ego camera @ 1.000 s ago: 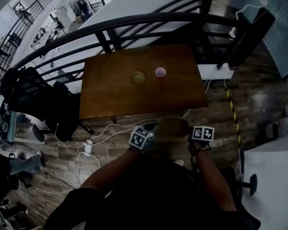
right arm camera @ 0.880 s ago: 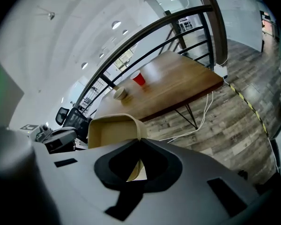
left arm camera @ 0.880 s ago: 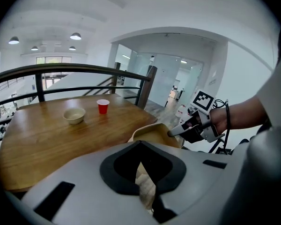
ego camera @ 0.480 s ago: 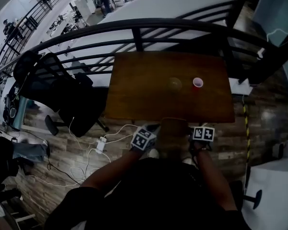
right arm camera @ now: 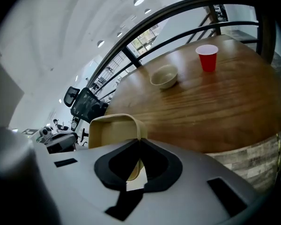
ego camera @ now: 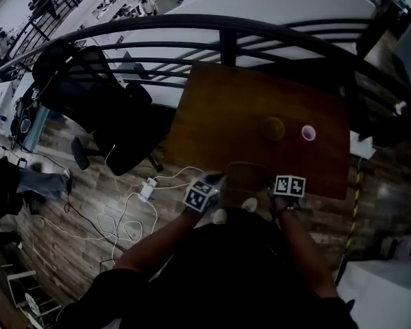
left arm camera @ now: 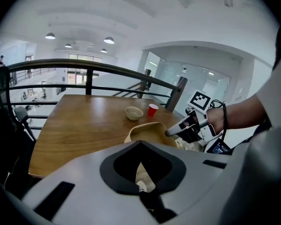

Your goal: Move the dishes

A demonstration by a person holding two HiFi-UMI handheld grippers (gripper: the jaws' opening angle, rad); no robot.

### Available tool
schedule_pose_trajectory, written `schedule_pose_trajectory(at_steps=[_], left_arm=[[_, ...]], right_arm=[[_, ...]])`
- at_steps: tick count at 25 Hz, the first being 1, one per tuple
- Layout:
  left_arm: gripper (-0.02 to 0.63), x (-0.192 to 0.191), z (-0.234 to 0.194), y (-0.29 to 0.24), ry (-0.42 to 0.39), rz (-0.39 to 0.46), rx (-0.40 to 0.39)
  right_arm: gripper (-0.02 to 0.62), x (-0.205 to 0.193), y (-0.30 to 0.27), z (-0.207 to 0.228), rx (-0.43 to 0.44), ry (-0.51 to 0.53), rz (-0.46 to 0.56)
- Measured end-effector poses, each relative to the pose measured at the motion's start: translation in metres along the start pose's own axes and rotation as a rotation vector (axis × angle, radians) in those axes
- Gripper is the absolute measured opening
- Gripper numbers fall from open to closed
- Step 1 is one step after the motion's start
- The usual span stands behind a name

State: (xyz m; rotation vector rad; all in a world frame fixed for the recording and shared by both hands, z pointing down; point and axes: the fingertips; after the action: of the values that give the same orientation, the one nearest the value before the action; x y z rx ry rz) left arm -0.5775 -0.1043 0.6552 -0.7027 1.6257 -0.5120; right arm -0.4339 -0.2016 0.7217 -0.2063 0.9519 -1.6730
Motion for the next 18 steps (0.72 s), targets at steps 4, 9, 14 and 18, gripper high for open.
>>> schedule_pose_trajectory(at_steps=[4,9,14,18], left_arm=[[-0.009,0.014,-0.019,-0.017,0.038,-0.003,0.058],[-0.011,0.039,-0.027,-0.043,0.086,0.013,0.111],[-0.009,0.049,-0.044,-0.052,0.101,0.002,0.147],[-0.009,0.056,-0.062,-0.064,0.111,-0.02,0.153]], right_arm=[[0.023,0.031,-0.021,0.003,0.033,0.024,-0.037],[0.022,0.07,-0.032,0.012,0.072,0.057,-0.068],[0.023,0.093,-0.046,0.015,0.094,0.061,-0.088],[0.023,0.11,-0.063,0.015,0.103,0.044,-0.09]])
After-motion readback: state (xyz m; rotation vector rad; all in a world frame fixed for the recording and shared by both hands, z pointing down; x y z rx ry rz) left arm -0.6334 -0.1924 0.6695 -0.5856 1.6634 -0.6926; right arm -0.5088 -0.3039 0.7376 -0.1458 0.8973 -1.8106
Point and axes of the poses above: the fingertips, and each gripper's own axes: y backward along the fingers, z to its right, x out of its top, and after that the axes turned 9 degrees about x, right-handed
